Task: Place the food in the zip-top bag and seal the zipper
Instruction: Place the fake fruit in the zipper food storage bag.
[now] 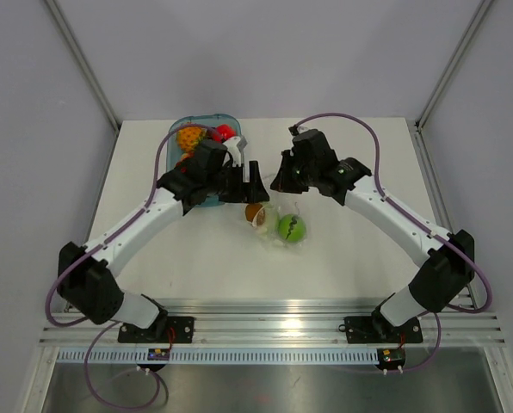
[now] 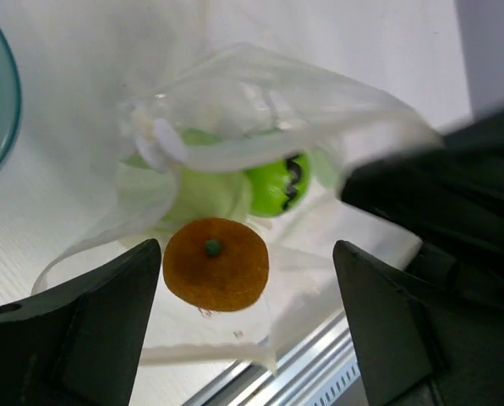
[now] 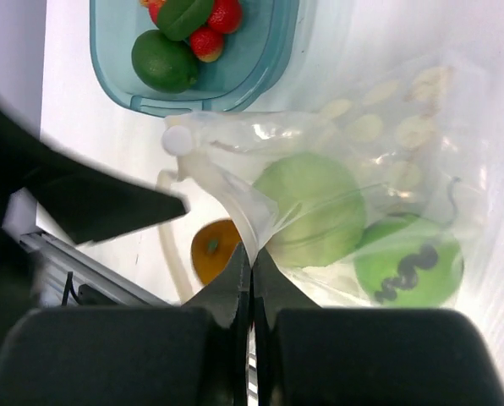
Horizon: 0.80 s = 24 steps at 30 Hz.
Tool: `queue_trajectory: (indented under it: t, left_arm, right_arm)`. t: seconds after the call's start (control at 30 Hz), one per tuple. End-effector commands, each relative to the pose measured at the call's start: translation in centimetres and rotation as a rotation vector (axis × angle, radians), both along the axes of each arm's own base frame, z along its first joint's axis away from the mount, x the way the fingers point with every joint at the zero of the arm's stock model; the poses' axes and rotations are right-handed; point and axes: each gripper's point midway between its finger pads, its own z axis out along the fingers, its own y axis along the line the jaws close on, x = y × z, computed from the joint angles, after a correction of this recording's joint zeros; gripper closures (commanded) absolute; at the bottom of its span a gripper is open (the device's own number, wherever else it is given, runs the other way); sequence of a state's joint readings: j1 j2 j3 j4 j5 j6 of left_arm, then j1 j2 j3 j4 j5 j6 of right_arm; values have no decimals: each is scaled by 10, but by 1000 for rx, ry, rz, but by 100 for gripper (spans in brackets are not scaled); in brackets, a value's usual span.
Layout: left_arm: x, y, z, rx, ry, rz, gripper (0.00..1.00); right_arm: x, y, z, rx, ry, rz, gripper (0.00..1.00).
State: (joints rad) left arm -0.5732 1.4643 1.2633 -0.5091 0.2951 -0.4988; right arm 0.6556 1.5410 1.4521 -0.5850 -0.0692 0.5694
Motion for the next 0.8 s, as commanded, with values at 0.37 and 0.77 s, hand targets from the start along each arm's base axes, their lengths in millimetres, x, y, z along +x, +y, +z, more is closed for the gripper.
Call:
queue_trajectory:
  t: [0.37, 0.77]
  left_arm:
    - [-26, 44, -2, 108, -94, 71, 40]
    - [8, 66, -34, 153, -97, 257, 50]
  right_arm:
    - [9, -4, 17, 29, -63, -33, 100]
    - [6, -6, 18, 30, -66, -29, 100]
